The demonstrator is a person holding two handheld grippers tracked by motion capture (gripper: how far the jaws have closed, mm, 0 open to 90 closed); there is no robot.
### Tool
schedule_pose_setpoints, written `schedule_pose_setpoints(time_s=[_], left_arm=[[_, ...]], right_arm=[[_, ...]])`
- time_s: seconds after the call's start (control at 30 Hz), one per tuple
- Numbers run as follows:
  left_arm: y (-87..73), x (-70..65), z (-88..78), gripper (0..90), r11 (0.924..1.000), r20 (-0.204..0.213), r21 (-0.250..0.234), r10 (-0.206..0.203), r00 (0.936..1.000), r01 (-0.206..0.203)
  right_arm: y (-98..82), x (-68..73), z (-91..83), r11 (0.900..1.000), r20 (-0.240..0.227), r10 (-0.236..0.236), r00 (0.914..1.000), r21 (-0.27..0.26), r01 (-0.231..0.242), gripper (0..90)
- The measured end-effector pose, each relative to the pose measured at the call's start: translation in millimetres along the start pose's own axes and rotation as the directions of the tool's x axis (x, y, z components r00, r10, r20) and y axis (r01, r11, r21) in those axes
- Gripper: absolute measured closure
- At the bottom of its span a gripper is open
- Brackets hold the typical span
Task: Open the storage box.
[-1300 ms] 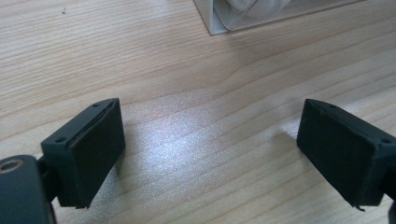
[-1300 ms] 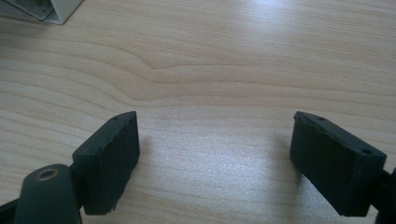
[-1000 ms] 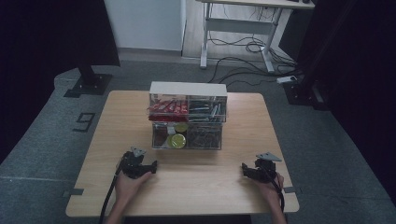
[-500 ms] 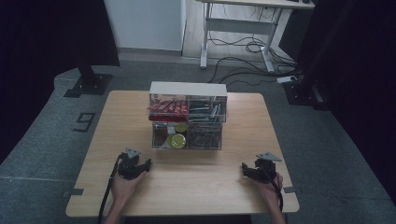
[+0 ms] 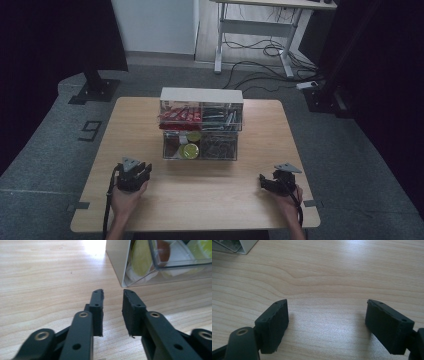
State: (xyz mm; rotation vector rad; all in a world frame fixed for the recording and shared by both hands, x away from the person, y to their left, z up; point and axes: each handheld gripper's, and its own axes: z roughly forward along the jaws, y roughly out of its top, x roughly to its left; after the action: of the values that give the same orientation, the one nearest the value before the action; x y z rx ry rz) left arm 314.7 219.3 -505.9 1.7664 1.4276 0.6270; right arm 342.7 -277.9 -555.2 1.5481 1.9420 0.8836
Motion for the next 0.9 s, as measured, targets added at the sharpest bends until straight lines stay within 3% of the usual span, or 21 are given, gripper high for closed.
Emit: schedule_pose_setpoints(time_s=[0.13,0.33,0.63,0.9], left_arm=[[2.1,1.0,-6.2,82.4,0.9999,0.022,-0.012,-0.002,0.9997,0.002],[5.3,1.2,-14.0,88.6,0.9998,0.061,-0.019,0.005,0.9981,-0.003],[9.1,-0.7,-20.9,90.0,0.9996,0.11,-0.027,0.006,0.9939,-0.003],[12.1,-6.6,-26.1,90.0,0.9991,0.129,-0.039,0.023,0.9914,-0.018]], right_arm=[[0.0,-0.2,-0.1,1.0,0.0,0.002,1.0,-0.001,-0.002,19.2],[0.0,-0.5,0.0,1.0,0.001,0.002,1.0,-0.002,-0.002,19.4],[0.1,-0.7,0.1,1.0,0.002,0.004,1.0,-0.002,-0.004,19.5],[0.5,-0.8,0.5,1.0,0.007,0.01,0.9999,-0.002,-0.01,19.6]])
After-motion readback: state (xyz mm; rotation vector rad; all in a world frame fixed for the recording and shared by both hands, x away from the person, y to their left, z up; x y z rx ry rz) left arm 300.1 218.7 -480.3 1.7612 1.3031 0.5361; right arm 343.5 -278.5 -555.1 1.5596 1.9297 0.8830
